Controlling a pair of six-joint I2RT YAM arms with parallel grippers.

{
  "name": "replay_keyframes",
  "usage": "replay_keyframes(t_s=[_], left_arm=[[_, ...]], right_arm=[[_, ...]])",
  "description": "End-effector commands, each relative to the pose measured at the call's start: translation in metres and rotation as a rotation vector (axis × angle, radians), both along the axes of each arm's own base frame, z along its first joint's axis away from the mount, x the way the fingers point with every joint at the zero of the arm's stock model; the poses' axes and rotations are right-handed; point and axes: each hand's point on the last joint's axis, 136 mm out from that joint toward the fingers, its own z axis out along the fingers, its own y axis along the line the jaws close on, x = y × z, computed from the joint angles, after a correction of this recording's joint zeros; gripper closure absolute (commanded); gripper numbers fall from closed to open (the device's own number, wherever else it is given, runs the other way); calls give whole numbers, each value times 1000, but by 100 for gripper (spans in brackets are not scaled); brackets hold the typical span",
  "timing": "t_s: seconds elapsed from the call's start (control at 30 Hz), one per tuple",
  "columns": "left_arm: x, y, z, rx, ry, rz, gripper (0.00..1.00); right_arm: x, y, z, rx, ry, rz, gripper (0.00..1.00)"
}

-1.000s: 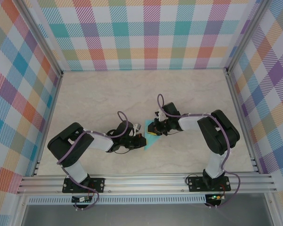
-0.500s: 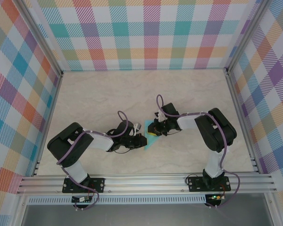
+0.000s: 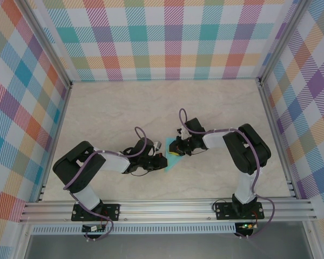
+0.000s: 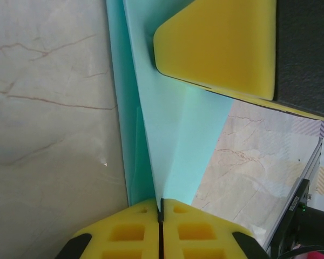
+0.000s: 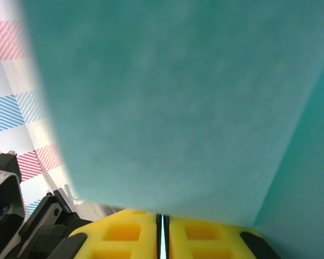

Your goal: Fold a paper plane with a square sheet of paper (pick it up from the middle)

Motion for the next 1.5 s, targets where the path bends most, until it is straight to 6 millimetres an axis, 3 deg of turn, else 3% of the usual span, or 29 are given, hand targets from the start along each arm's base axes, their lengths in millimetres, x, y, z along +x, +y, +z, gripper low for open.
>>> replay_keyframes(t_s=[0.0, 0.27, 0.53, 0.9, 1.2, 1.47], left_arm=[[-10, 8, -8, 71, 22, -9, 90], [-6, 7, 11, 63, -21, 13, 79], [-8, 2, 16, 44, -32, 11, 85], [-18, 4, -4, 68, 33, 6, 100], [-31, 9, -22, 85, 116, 4, 99], [-27, 13, -10, 102, 59, 11, 88]], right_arm=[[-4, -12, -19, -69, 26, -16, 88], [-9, -16, -24, -78, 35, -12, 88], [-13, -18, -27, -83, 40, -9, 88], [-13, -20, -31, -98, 44, -12, 88], [-15, -23, -33, -112, 47, -12, 89], [-14, -22, -33, -110, 46, -11, 89]])
